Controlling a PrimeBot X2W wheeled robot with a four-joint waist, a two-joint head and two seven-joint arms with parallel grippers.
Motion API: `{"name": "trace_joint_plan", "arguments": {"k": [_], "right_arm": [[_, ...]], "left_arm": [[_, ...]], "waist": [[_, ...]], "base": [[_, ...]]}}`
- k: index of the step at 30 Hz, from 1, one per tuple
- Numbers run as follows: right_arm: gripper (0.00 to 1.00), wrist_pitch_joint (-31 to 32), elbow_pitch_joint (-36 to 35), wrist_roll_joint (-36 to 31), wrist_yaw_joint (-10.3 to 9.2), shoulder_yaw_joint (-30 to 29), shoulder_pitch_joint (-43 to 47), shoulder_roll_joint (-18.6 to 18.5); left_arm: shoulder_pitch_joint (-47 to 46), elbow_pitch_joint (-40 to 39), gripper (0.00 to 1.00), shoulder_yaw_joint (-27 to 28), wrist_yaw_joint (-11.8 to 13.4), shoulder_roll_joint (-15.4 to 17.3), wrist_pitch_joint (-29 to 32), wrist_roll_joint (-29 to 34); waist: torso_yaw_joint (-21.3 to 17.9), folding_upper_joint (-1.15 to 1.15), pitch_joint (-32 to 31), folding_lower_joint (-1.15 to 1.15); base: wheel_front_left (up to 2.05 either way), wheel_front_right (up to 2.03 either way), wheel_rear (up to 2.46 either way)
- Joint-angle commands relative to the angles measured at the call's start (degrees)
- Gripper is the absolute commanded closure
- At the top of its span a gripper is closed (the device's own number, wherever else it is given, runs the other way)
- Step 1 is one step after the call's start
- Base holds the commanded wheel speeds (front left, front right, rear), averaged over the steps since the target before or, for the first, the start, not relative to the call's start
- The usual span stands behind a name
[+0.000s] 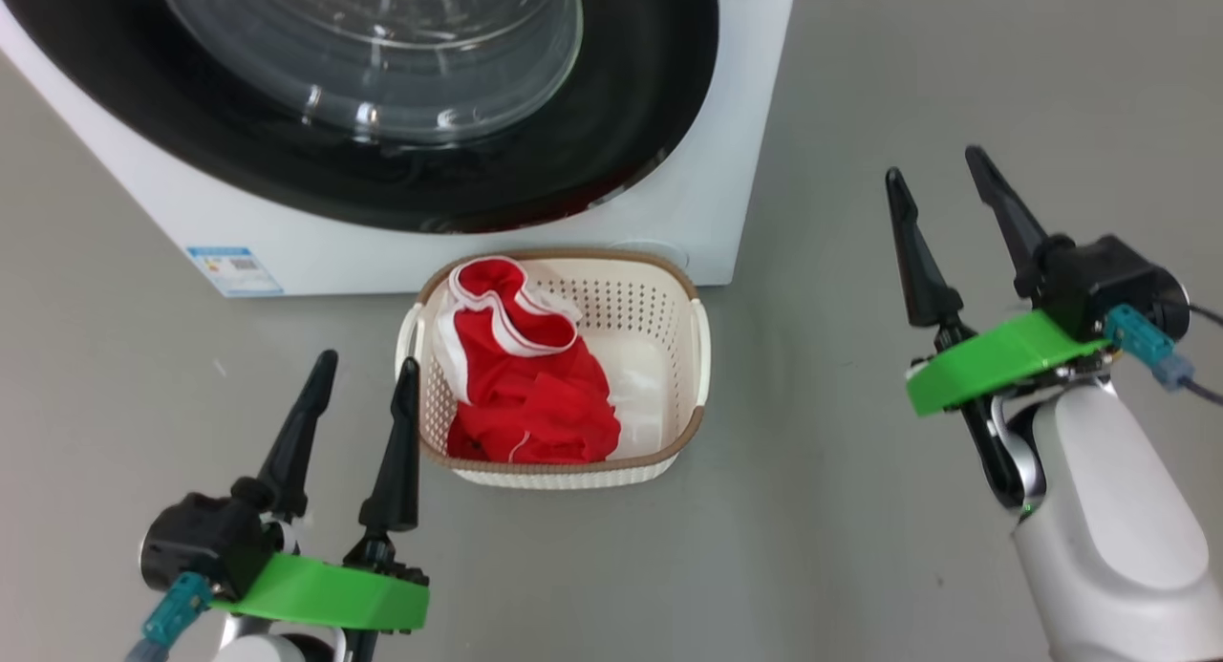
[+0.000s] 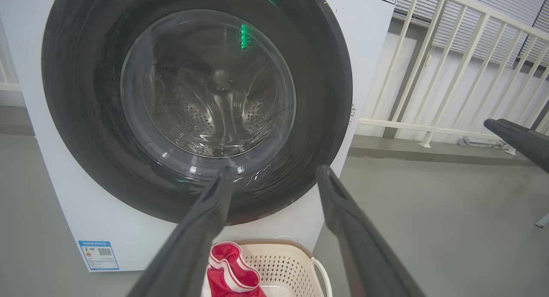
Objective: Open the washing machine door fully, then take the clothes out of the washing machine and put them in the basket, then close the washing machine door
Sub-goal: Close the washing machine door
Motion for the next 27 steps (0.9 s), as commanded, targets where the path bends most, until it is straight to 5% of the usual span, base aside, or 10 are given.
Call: {"name": "trace_joint_plan", "arguments": {"k": [1, 27], "right_arm": [[0.0, -0.3, -2.3, -0.1, -0.05, 0.6, 1.6, 0.7], [0.0, -0.3, -20.3, -0.4, -0.05, -3.6, 23.6, 0.7]], "left_arm": [[0.3, -1.0, 0.0, 1.9, 0.4, 1.2, -0.5, 1.0], [9.3, -2.0, 0.0, 6.4, 1.7, 3.3, -0.5, 3.8]], "waist": [[-1.8, 0.0, -2.3, 0.0], [-5.7, 0.0, -11.0, 0.0]], "base": [[0.0, 0.0, 0.0], [0.0, 0.0, 0.0]]}}
